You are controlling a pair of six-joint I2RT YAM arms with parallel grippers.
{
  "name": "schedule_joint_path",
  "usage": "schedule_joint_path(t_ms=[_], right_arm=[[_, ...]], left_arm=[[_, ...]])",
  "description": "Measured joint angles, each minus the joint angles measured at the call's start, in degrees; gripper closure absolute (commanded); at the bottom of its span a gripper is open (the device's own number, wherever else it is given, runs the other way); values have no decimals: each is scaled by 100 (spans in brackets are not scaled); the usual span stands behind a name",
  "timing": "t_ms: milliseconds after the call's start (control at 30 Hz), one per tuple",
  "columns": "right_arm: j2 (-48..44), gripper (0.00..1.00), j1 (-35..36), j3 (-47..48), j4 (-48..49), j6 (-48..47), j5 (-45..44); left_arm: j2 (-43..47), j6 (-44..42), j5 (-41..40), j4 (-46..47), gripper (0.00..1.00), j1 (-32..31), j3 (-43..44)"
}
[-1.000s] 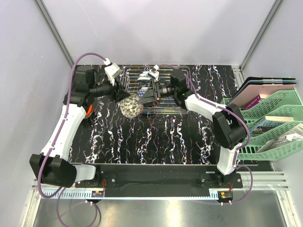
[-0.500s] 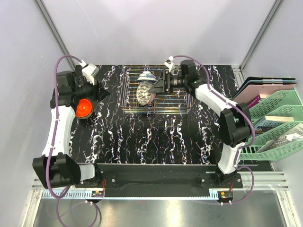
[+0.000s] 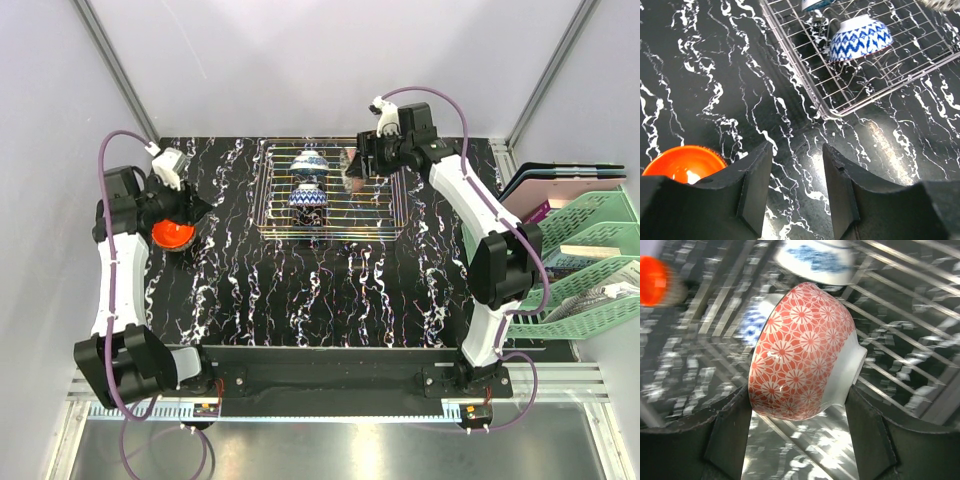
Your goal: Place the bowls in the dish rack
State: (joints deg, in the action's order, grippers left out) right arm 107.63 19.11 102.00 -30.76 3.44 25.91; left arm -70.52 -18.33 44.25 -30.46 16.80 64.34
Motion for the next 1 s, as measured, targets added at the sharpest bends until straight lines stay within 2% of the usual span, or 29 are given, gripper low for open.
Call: schedule_joint_path(t_ms=[300,733,1000], right_arm=[[72,100,0,166,-505,-1274,-1580],[1261,100,28,931,-564,-2308,-2653],[1773,100,201,1375,-557,-2865,-3191]], left_arm=[[184,-129,15,-63,52,291,-293],[321,-179,267,-74,53,949,-496],[343,-179,511,-72,53,1145,-562]])
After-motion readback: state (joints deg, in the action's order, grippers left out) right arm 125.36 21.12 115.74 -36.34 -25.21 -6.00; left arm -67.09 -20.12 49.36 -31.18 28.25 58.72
